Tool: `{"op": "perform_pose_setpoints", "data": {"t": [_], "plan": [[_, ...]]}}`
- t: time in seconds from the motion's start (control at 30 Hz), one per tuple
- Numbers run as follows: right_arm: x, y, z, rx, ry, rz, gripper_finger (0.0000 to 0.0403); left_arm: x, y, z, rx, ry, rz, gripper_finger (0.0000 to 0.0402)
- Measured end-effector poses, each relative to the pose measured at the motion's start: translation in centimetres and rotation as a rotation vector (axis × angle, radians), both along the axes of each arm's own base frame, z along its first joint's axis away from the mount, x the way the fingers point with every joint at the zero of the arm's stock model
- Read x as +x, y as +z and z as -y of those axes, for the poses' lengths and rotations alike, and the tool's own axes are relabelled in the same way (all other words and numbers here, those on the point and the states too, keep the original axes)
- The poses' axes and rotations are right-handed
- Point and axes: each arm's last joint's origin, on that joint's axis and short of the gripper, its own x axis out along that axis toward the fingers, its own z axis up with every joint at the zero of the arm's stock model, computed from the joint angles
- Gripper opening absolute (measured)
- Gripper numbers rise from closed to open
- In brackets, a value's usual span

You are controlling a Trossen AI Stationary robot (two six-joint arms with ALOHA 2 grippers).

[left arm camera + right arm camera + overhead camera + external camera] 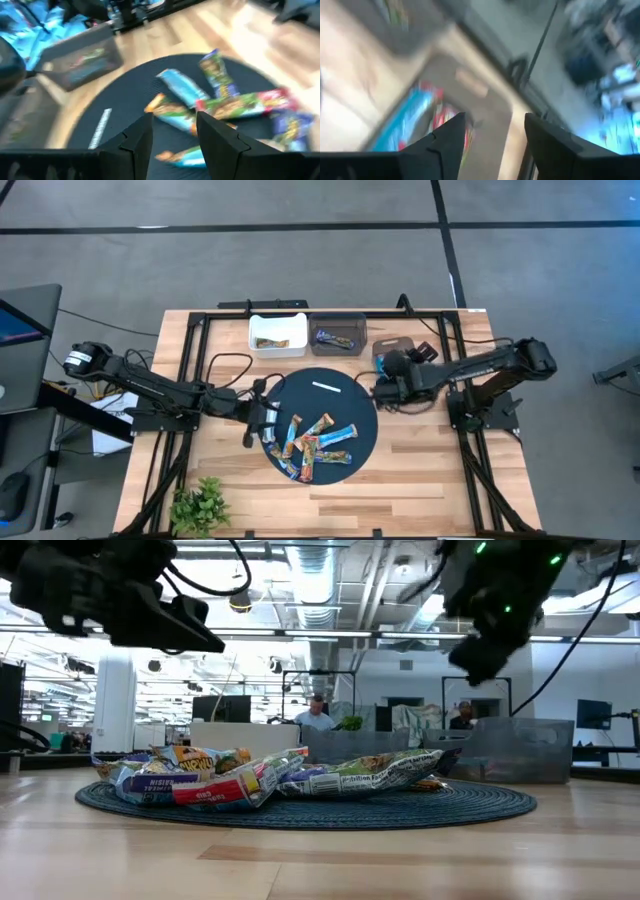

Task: Pick and place Granola Bars by type
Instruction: Put the yellow granola bar into the white bin

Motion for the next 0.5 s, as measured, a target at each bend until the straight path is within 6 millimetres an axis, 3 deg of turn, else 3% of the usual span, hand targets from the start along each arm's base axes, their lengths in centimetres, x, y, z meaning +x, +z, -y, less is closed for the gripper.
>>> {"op": "perform_pose_setpoints", "data": {"t": [0.13, 0.27, 0.5], "plan": [[-0.7, 1.5, -2.6, -0.200, 0.116, 0.145, 0.0200, 0.3, 0.5, 0.3, -0.062, -0.016, 0.002, 0.0146], [-1.6, 2.5, -5.0, -0.386, 0.232, 0.293, 0.0196, 0.7, -0.6, 0.9, -0.050, -0.109, -0.059, 0.0146], [-4.2, 0.9, -6.6, -0.400, 0.325, 0.400, 0.0196, 2.4, -1.1, 2.1, -0.139, -0.123, -0.205, 0.0146]]}}
